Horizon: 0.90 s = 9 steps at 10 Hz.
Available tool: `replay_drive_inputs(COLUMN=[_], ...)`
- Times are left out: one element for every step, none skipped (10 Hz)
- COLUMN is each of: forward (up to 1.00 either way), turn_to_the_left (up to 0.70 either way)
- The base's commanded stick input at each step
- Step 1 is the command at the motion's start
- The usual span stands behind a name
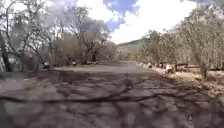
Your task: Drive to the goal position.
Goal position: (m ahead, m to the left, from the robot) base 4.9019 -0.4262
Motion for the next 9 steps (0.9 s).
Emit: replay_drive_inputs(forward=[0.70,0.70,0.70,0.70,0.70,0.70,0.70,0.70,0.70], turn_to_the_left=[0.00,0.00,0.00,0.00,0.00,0.00,0.00,0.00,0.00])
